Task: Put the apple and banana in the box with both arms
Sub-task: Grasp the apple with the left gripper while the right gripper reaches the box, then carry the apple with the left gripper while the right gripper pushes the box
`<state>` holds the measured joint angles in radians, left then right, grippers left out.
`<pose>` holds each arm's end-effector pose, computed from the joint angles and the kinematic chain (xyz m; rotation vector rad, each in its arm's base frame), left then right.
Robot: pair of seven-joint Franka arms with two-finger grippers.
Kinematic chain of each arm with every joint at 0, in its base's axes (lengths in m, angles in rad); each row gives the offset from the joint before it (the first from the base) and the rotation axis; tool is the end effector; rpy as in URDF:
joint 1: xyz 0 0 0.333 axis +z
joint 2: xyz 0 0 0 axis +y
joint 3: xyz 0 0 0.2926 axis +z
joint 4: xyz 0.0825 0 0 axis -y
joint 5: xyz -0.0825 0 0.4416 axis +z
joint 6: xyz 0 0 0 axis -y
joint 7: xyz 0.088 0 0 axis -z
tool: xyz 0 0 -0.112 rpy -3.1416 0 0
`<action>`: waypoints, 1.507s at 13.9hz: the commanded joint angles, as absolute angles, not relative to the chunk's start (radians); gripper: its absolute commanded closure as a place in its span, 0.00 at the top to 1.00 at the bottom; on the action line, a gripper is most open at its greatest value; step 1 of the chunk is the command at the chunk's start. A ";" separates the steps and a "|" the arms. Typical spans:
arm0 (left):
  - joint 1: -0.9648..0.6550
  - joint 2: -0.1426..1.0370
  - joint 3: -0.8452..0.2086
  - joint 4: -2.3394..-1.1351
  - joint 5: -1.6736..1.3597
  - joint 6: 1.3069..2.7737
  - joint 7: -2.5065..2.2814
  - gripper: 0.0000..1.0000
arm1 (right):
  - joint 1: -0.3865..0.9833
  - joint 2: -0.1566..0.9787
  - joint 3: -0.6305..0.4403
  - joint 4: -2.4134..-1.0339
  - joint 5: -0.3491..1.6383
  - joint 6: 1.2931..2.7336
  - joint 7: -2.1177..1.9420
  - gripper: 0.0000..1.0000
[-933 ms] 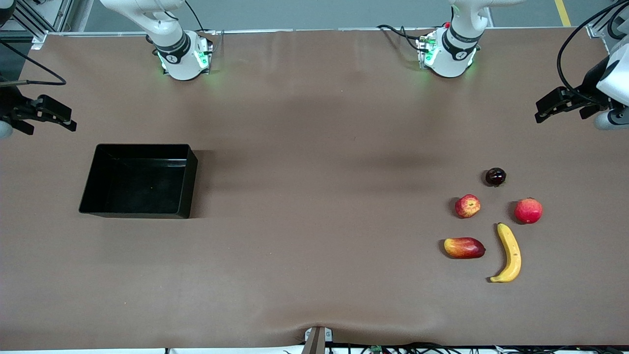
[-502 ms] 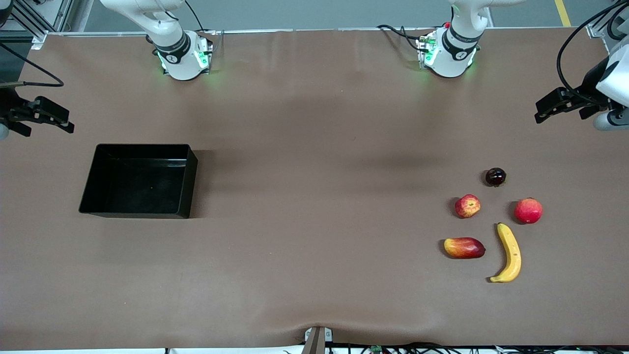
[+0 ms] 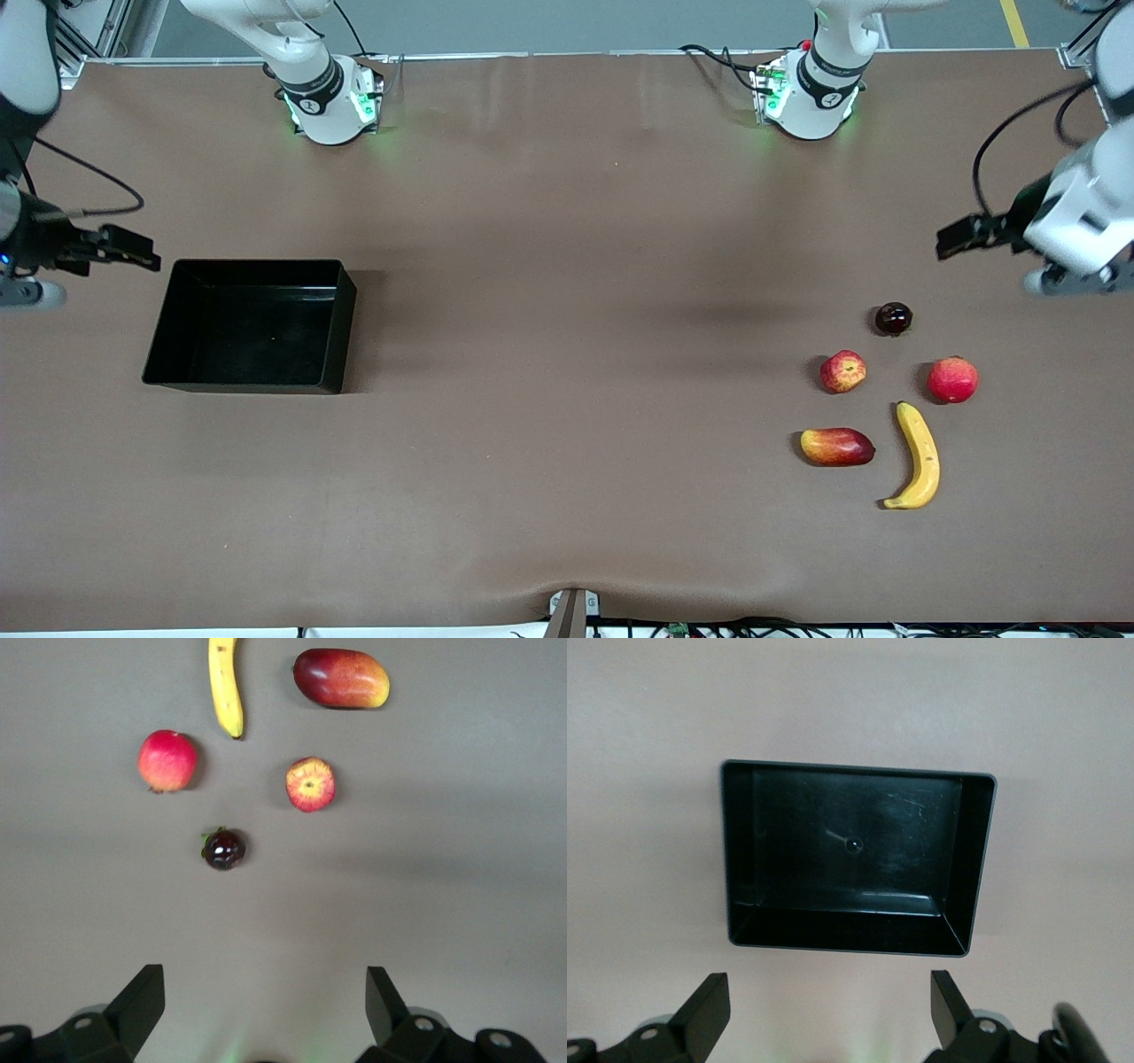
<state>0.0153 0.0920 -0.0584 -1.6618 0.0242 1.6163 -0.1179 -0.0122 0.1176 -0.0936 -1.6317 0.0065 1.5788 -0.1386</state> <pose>0.6296 -0.0235 0.4946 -3.1028 -0.1116 0.2105 0.6299 -0.0640 0.4917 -3.1138 -0.0497 0.2642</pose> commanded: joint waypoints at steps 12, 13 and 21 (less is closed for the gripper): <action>0.005 0.466 -0.071 -1.914 0.026 2.344 -0.126 1.00 | -0.234 0.377 -0.086 -1.761 -0.005 1.854 -0.326 1.00; 0.005 0.486 -0.072 -1.913 0.026 2.355 -0.126 1.00 | -0.247 0.377 -0.086 -1.802 -0.003 1.896 -0.348 1.00; 0.011 0.529 -0.072 -1.921 0.031 2.365 -0.084 0.12 | -0.330 0.478 -0.084 -1.878 0.005 2.132 -0.453 0.28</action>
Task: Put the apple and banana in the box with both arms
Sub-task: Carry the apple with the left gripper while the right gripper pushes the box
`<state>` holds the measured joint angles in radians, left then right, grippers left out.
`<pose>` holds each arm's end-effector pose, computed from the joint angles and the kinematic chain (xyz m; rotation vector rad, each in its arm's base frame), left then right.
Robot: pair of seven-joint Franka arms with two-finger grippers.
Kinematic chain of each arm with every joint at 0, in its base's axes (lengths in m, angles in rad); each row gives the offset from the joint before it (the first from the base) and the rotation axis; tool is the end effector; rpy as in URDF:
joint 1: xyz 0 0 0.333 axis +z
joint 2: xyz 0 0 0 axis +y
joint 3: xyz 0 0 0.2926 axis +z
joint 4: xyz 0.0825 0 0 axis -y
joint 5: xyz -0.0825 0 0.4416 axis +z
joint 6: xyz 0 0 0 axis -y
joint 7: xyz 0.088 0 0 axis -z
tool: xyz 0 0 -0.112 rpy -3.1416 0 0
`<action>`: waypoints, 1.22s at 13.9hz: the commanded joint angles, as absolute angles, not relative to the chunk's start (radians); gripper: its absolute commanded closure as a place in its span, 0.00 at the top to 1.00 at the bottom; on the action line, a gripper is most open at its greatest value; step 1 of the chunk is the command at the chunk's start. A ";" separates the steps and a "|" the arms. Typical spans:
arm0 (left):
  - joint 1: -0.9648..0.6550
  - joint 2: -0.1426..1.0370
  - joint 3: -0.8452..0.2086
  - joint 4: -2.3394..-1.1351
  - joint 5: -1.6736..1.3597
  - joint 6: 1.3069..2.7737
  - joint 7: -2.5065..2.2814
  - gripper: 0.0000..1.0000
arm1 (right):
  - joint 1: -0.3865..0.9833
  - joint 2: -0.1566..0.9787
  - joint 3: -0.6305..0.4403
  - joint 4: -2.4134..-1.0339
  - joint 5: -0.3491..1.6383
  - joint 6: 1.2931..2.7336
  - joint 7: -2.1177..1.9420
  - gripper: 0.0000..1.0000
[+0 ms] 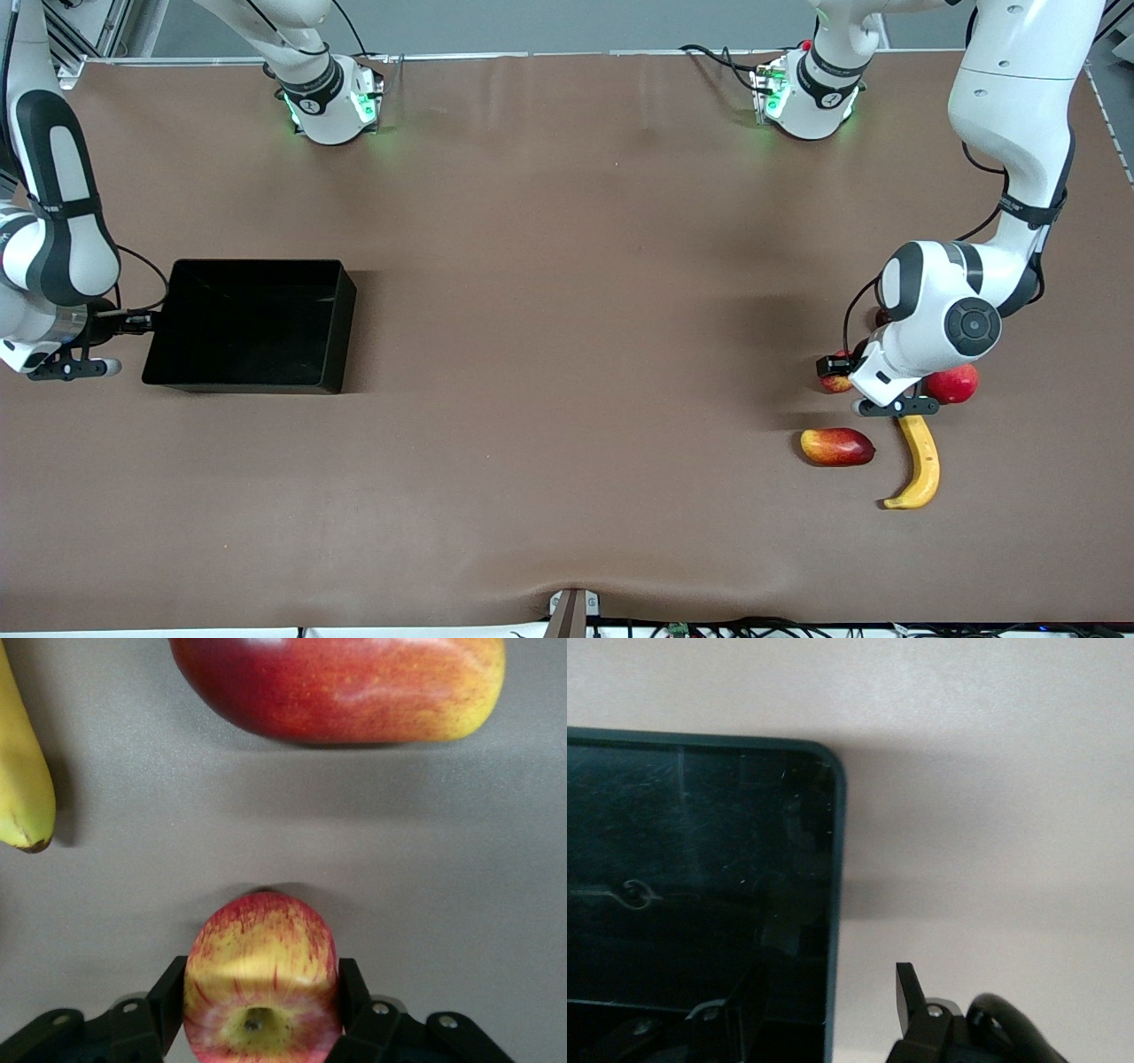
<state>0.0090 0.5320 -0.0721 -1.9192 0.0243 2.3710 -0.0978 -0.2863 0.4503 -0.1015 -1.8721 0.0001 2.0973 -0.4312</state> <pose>0.6421 -0.0410 0.1375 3.1245 0.0392 -0.1251 0.5941 -0.2424 0.1919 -3.0742 -0.0745 0.3433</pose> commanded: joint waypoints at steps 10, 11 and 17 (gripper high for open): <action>0.003 0.381 -0.074 -1.743 0.034 2.079 -0.103 0.00 | -0.191 0.439 -0.035 -1.679 0.023 1.702 -0.234 0.00; 0.002 0.367 -0.083 -1.718 0.034 2.051 -0.106 0.00 | -0.151 0.439 -0.034 -1.645 0.032 1.654 -0.185 0.00; 0.003 0.344 -0.117 -1.566 0.034 1.890 -0.104 0.00 | 0.115 0.420 -0.037 -1.635 0.194 1.643 0.018 0.00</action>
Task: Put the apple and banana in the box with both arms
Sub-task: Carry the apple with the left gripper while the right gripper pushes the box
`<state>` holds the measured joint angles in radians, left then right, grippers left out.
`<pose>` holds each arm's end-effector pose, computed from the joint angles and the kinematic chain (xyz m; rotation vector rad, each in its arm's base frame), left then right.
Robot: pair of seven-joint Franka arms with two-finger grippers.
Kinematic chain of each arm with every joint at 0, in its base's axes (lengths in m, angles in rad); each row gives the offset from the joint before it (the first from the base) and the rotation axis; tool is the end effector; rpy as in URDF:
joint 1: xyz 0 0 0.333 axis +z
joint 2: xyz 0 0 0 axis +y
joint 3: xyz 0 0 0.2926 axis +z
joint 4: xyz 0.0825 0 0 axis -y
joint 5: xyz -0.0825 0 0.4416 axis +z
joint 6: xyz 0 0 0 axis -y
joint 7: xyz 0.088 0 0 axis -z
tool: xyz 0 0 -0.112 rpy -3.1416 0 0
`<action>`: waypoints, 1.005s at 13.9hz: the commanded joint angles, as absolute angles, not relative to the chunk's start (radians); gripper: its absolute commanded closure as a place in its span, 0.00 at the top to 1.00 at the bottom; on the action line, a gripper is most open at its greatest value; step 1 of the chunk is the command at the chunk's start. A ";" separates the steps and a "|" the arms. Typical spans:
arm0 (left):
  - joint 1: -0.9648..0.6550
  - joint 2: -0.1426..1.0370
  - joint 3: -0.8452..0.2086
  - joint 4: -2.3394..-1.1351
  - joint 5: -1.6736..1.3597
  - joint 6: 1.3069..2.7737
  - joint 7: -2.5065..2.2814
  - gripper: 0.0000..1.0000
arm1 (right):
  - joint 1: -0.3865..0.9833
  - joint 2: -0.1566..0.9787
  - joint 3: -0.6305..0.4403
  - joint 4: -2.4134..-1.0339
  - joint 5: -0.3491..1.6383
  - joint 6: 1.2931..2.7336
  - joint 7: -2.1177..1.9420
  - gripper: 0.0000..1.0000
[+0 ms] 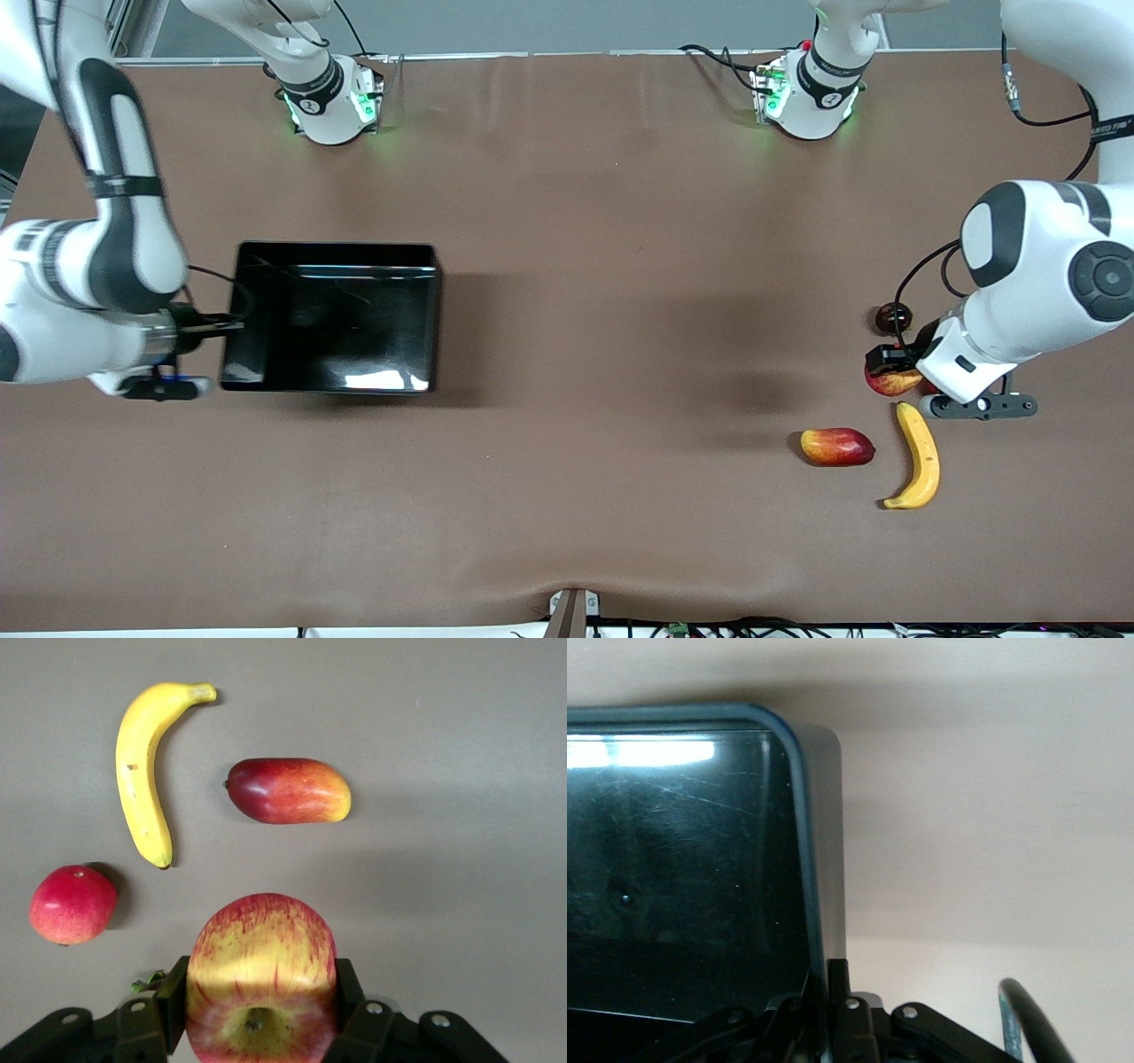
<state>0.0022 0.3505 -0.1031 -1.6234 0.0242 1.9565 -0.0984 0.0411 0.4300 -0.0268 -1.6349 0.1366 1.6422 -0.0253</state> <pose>0.6996 -0.0634 0.3698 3.1300 -0.0091 -0.0261 0.6593 0.0249 0.2903 -2.9527 -0.0009 0.6318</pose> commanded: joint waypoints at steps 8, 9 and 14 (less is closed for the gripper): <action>0.003 0.278 -0.247 -1.532 0.021 1.804 -0.271 0.00 | 0.506 0.503 -0.037 -1.638 0.281 1.897 0.331 0.00; 0.003 0.279 -0.270 -1.534 0.021 1.799 -0.311 0.00 | 0.544 0.526 -0.037 -1.638 0.282 1.951 0.386 0.00; -0.069 0.333 -0.357 -1.545 0.038 1.819 -0.506 0.00 | 0.670 0.647 -0.035 -1.614 0.308 2.160 0.554 0.00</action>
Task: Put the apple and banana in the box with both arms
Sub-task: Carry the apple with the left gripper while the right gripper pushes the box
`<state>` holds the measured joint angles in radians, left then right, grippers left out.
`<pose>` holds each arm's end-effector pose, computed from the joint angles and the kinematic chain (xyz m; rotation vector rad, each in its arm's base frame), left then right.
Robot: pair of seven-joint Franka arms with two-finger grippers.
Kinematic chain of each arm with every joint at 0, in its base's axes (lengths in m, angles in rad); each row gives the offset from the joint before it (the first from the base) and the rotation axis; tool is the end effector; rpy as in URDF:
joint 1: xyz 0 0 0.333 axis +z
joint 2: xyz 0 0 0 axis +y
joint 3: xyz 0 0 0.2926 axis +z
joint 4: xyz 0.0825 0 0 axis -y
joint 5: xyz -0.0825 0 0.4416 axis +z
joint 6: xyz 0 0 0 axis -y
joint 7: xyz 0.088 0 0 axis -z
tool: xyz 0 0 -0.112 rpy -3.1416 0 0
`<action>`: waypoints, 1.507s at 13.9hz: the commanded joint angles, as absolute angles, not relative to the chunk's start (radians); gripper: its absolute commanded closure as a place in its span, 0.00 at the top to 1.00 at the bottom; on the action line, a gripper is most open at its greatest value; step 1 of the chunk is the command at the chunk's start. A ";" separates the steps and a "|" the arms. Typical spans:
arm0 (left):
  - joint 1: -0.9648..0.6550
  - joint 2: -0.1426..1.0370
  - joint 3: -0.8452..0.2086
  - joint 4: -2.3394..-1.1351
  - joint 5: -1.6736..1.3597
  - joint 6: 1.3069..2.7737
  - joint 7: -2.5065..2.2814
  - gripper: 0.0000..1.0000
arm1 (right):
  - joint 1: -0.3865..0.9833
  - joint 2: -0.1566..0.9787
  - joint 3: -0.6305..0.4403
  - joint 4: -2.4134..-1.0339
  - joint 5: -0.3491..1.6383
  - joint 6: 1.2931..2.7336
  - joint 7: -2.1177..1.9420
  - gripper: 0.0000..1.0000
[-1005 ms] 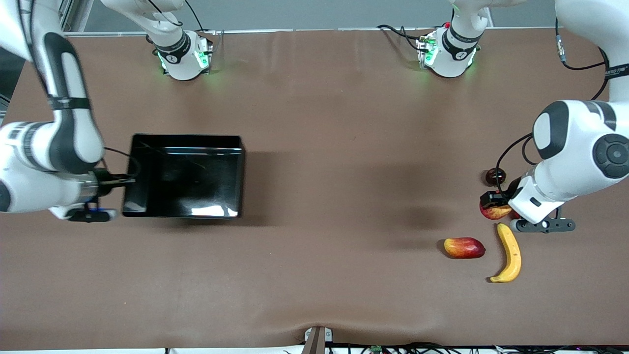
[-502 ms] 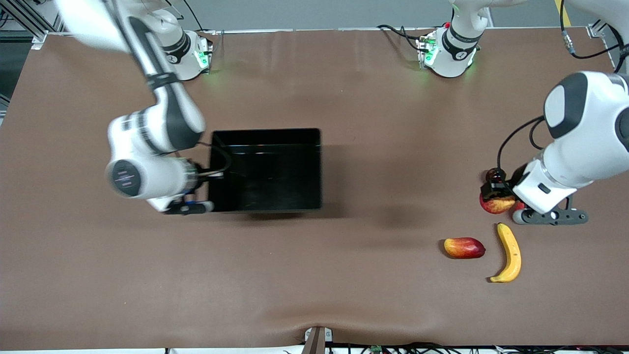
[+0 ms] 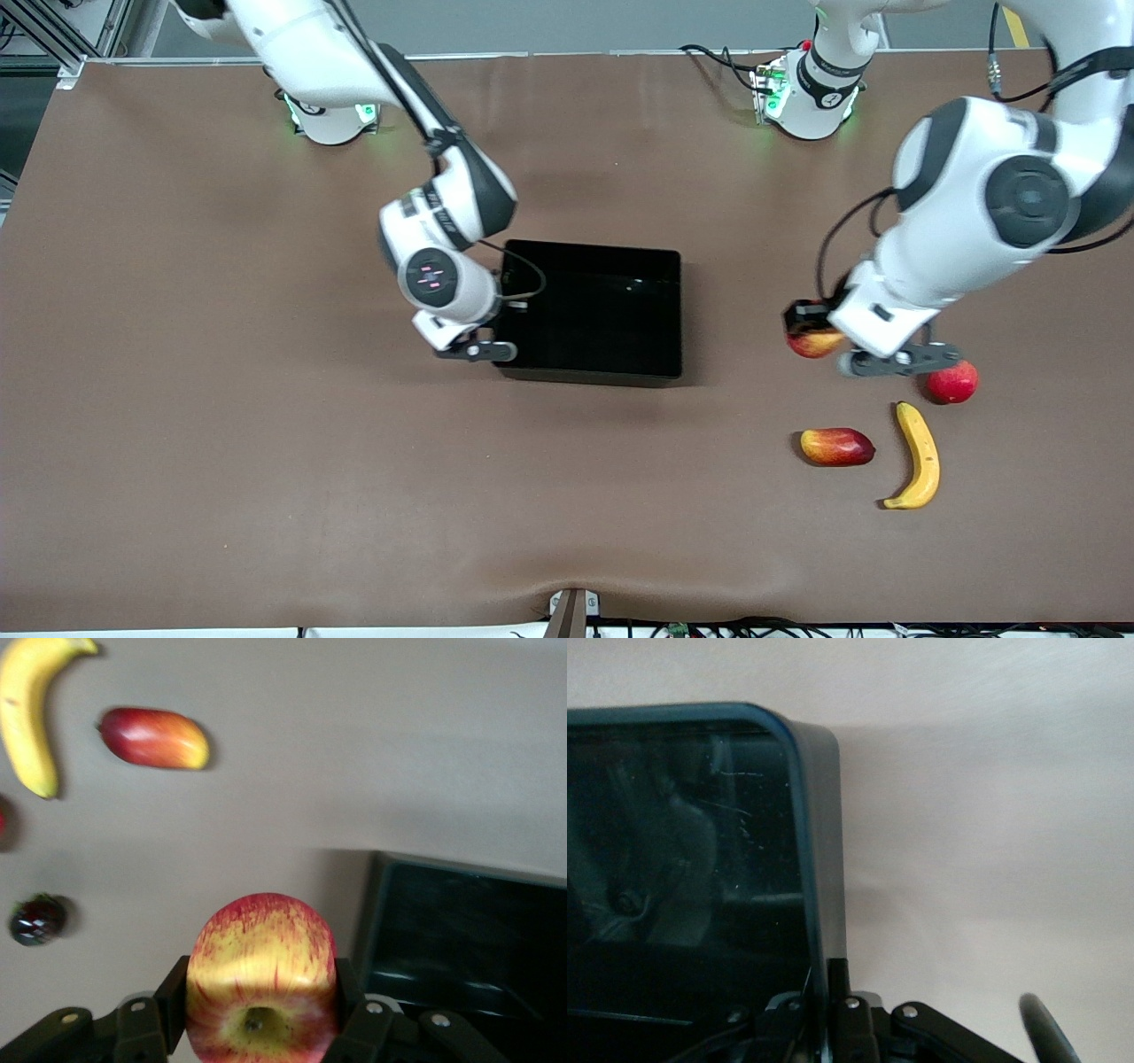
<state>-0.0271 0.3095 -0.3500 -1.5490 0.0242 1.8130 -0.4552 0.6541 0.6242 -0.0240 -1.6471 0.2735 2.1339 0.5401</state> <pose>0.6552 -0.2341 0.4360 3.0739 0.1321 -0.0884 0.5587 0.4247 0.1789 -3.0232 0.1041 0.3451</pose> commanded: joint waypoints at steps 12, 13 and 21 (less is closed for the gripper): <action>-0.310 0.452 -0.357 -1.834 0.121 2.192 -0.883 0.00 | 0.392 0.620 -0.063 -1.171 0.287 1.541 0.485 1.00; -0.319 0.469 -0.356 -1.867 0.138 2.236 -0.903 0.00 | 0.338 0.612 -0.061 -1.129 0.291 1.484 0.467 1.00; -0.325 0.549 -0.357 -1.908 0.167 2.313 -0.914 1.00 | 0.106 0.312 -0.065 -1.184 0.083 1.368 0.149 1.00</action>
